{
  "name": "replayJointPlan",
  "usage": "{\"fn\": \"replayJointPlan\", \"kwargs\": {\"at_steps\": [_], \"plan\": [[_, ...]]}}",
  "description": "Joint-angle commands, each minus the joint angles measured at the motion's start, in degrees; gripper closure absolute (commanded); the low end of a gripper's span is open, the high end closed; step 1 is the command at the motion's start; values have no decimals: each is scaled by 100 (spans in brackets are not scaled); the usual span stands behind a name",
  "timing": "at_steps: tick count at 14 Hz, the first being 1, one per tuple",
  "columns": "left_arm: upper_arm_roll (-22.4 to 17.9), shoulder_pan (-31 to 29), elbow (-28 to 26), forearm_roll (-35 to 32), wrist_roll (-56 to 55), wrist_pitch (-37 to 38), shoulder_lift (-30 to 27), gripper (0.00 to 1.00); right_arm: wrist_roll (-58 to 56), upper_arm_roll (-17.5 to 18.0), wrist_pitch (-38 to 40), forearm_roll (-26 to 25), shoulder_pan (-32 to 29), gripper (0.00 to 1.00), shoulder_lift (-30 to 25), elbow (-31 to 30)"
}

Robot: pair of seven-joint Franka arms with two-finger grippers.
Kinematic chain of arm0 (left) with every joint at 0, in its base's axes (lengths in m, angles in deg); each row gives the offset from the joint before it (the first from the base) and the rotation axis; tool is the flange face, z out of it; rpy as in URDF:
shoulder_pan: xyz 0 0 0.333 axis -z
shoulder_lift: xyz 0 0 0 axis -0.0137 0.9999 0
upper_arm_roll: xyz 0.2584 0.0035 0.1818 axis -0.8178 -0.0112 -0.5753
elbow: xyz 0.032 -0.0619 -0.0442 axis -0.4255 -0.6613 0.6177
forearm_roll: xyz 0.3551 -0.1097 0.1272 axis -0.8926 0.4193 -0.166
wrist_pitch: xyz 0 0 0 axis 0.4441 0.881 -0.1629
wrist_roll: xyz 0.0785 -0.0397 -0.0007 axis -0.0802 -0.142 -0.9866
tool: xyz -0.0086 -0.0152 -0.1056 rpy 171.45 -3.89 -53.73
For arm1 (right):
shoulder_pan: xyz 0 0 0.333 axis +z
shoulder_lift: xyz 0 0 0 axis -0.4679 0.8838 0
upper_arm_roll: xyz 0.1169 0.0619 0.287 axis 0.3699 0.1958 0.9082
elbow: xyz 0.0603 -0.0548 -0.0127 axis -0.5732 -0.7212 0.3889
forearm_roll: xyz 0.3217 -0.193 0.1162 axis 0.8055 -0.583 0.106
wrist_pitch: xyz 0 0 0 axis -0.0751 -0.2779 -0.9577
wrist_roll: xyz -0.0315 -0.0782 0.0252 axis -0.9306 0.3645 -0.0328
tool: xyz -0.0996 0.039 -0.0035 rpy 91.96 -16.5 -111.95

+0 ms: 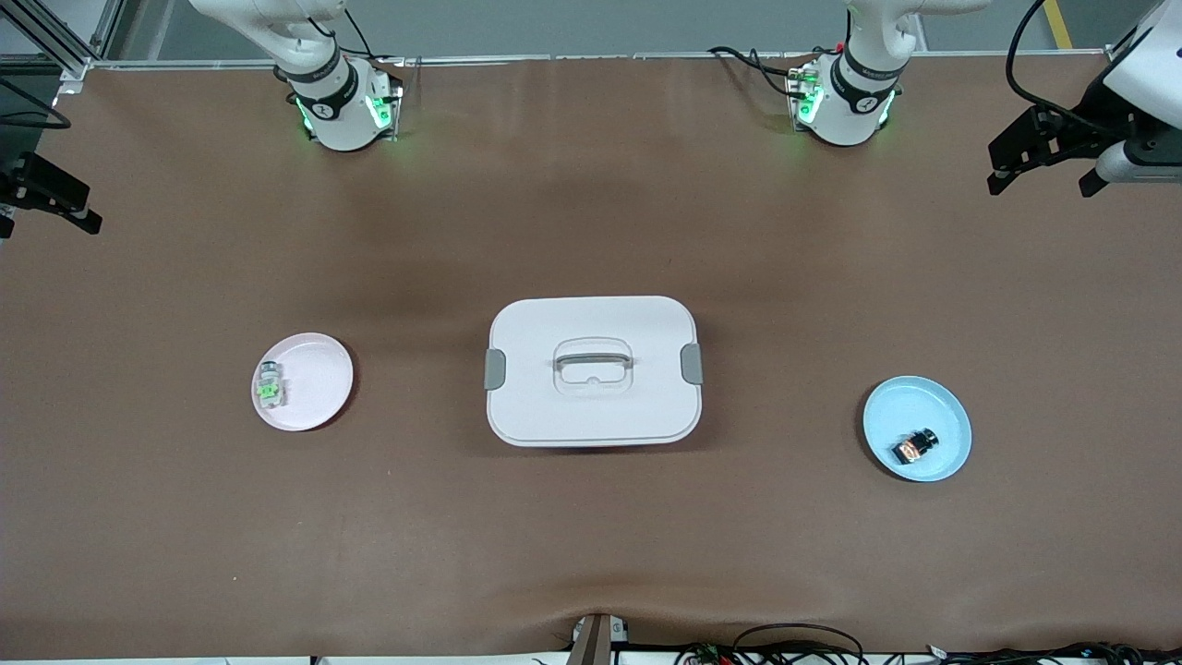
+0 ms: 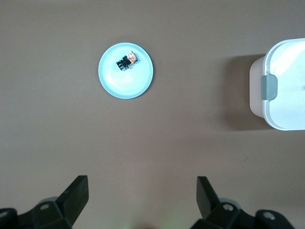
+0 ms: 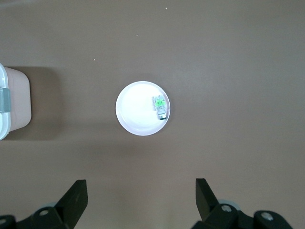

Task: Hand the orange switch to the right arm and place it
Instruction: 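Move the left gripper toward the light blue plate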

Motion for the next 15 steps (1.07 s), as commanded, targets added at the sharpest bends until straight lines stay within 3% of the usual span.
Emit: {"fn": "replayJointPlan", "kwargs": {"at_steps": [1,7,10,15], "plan": [[1,-45,48,30,92,83,-22,0,-11,-18,-74,-77,23,0,-157,-133],[-69,-80,347,-14,119,-39,759,0,-3,-18,-56,-69,14,0,-130,-36],[-69,-247,41,-49,118,-986,1225,0,-20,-27,-65,-69,5,0,-139,-54],[-69,-265,-1014,-444,118,-2876,1691,0,-20,-27,-73,-69,14,0,-148,-71]]}}
